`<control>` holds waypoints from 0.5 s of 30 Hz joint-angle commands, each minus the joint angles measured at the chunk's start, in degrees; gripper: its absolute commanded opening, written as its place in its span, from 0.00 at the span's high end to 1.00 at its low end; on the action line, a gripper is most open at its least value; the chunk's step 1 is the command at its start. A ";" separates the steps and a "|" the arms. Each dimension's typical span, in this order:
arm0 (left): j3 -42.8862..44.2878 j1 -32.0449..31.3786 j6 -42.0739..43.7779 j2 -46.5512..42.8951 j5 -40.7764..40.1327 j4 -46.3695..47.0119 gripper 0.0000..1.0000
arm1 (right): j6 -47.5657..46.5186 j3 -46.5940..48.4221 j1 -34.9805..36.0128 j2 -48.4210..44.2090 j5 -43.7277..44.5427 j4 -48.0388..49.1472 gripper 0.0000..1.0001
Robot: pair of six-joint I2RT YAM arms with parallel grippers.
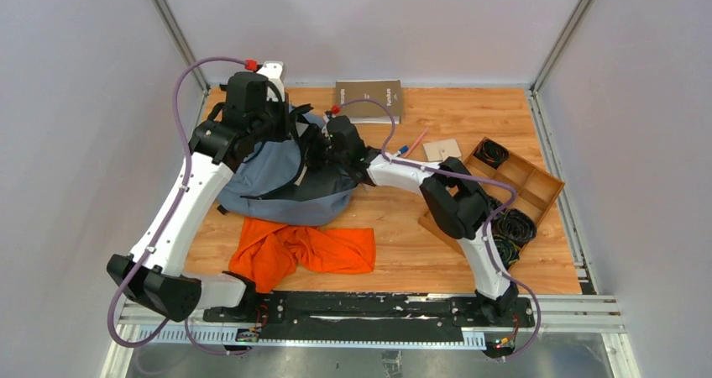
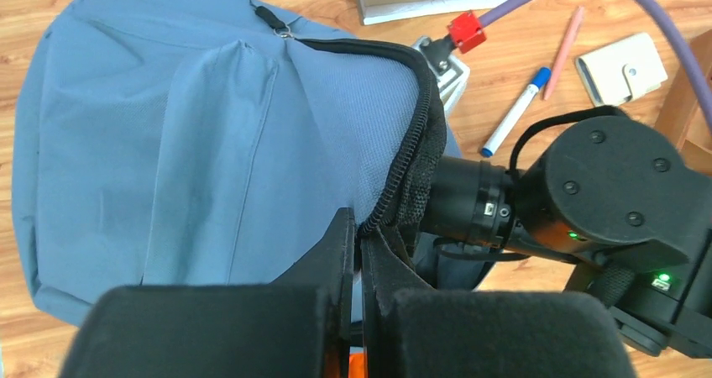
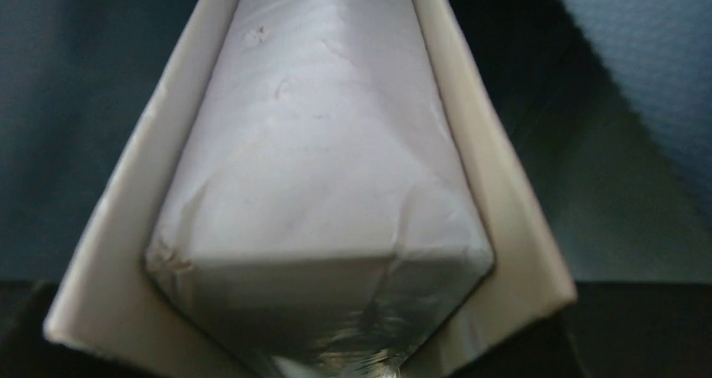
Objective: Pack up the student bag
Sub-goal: Place the book in the student bag.
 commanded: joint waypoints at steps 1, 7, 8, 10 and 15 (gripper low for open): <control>0.42 0.30 0.74 -2.49 0.39 3.14 1.00 | -2.07 1.70 2.22 0.53 -1.47 -1.11 1.00; 0.14 0.47 0.71 -2.33 0.00 3.67 1.00 | -4.76 -7.35 2.42 -2.24 -5.60 1.43 1.00; -0.35 0.47 0.59 -2.47 0.02 4.08 1.00 | -4.96 -7.70 2.49 -2.21 -6.62 1.72 1.00; -1.19 0.53 0.44 -2.52 0.54 5.00 1.00 | -4.93 -6.46 2.43 -0.63 -8.21 2.56 1.00; -1.99 0.56 -0.63 -2.31 3.22 5.57 1.00 | -4.68 3.56 2.98 5.74 -4.73 0.84 0.99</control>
